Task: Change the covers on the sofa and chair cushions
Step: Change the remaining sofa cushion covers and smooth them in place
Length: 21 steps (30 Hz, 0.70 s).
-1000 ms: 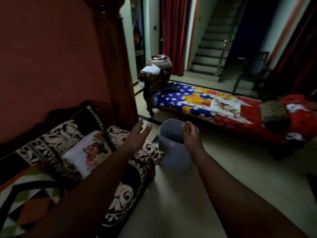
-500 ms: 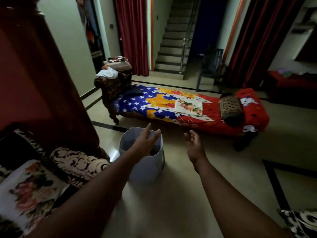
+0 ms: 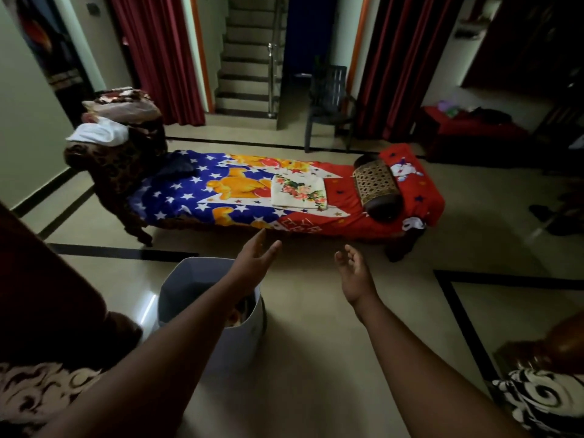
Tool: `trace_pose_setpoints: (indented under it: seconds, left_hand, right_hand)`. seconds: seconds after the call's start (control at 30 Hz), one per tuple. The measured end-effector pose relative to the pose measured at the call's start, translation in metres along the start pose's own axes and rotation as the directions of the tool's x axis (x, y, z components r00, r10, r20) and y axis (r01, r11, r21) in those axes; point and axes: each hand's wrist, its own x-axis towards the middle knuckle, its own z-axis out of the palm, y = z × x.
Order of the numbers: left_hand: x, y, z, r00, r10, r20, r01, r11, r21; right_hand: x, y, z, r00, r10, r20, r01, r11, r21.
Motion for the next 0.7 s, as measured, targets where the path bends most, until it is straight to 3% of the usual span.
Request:
trace_pose_setpoints:
  seconds: [0.3,0.7]
  left_hand:
    - [0.147,0.02,0.044,0.995,0.058,0.076,-0.06,0.998,0.028]
    - [0.303,0.042,0.1,0.992,-0.124,0.007,0.123,0.986,0.111]
  right_hand:
    - [0.146,0.021,-0.015,0.999,0.04,-0.026,-0.039,0.999,0.025]
    - [0.34,0.024,-0.05,0.988,0.098,0.117,-0.097,0.995,-0.013]
